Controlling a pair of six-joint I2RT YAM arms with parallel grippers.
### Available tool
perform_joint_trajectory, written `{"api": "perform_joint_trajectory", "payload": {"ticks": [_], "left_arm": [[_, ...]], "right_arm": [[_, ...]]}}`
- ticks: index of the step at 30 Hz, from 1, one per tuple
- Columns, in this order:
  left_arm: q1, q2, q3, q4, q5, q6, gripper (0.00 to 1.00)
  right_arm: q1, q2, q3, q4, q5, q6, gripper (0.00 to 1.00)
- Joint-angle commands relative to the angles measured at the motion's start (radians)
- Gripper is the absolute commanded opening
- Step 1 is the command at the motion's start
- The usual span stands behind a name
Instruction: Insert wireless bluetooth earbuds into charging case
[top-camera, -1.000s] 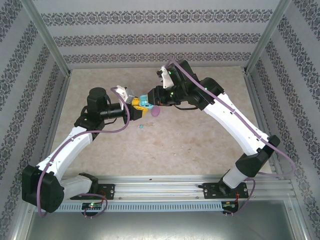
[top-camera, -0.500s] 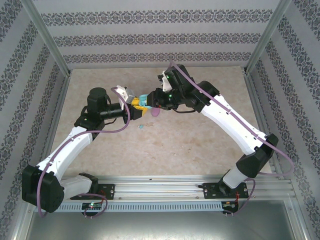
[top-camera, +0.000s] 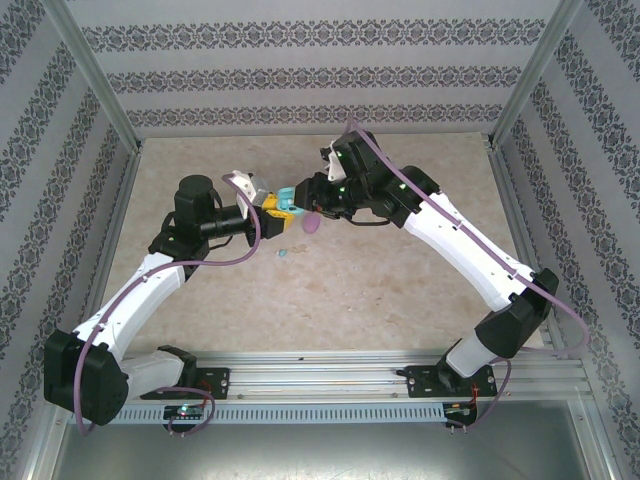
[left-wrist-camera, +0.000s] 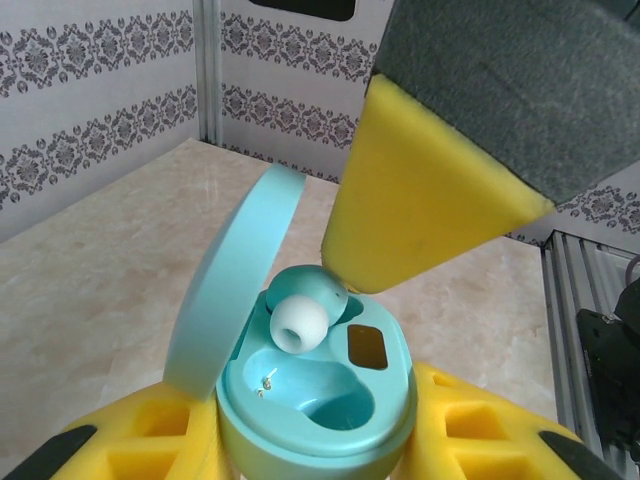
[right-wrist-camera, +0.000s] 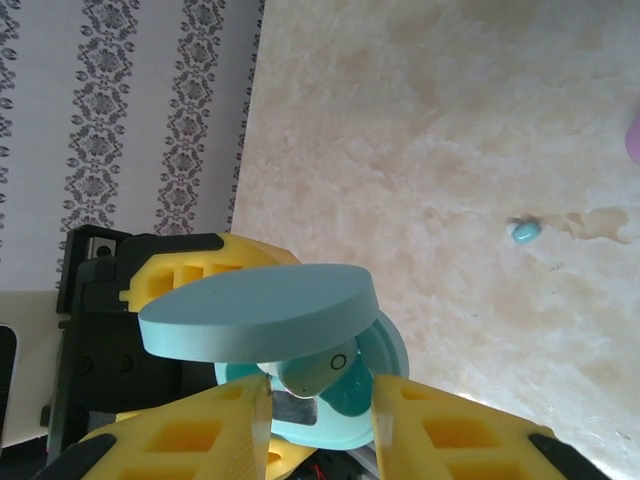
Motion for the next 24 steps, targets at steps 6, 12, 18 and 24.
{"api": "perform_joint_trajectory", "payload": {"ticks": [6, 12, 18, 24], "left_arm": [[-0.027, -0.024, 0.006, 0.033, 0.026, 0.035, 0.06], [-0.033, -0.029, 0.005, 0.039, 0.000, 0.050, 0.06], [-0.039, -0.034, 0.006, 0.038, -0.014, 0.056, 0.06], [-0.043, -0.041, 0.006, 0.021, -0.029, 0.069, 0.06]], "right_arm": [[-0.009, 0.013, 0.017, 0.011, 0.019, -0.007, 0.32], [-0.004, 0.027, 0.033, -0.020, 0.032, -0.026, 0.32], [0.006, 0.035, 0.033, -0.007, 0.025, -0.028, 0.31], [0.014, 0.029, 0.033, 0.023, 0.022, -0.041, 0.25]]}}
